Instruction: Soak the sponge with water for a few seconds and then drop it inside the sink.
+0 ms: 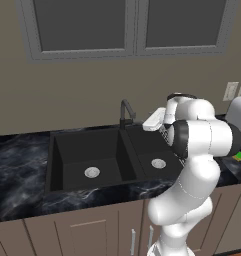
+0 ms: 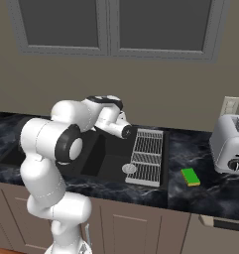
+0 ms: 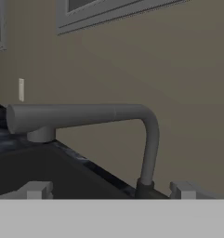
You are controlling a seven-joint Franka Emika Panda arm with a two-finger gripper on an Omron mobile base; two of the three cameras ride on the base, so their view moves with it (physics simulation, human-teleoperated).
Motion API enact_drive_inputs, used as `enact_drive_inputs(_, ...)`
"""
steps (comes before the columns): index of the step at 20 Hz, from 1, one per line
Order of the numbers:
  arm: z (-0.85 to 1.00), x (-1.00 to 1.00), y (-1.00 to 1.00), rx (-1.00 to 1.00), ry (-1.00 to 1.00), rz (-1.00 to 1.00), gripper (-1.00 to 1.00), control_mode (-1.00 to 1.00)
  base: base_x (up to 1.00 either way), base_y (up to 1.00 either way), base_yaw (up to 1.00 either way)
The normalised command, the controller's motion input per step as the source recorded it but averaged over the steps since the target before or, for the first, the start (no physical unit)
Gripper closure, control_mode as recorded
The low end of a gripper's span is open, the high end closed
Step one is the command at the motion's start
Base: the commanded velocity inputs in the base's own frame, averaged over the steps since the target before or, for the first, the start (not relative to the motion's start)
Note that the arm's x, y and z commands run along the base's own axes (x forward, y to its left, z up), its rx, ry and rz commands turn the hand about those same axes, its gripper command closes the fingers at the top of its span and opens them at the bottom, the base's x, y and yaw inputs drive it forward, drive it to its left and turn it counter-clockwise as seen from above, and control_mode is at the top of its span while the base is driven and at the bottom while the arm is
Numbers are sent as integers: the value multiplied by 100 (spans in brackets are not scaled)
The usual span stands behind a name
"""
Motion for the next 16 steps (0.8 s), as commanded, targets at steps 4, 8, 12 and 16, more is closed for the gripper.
enact_drive_inputs(4,-18,19,0,2,0,0,-100,-100,0,0,0)
enact_drive_inputs(8,-21,18,0,2,0,0,-100,-100,0,0,0)
enact_drive_inputs(12,-16,15,0,3,0,0,-100,-100,0,0,0)
enact_drive_inputs(16,-16,19,0,2,0,0,-100,-100,0,0,0)
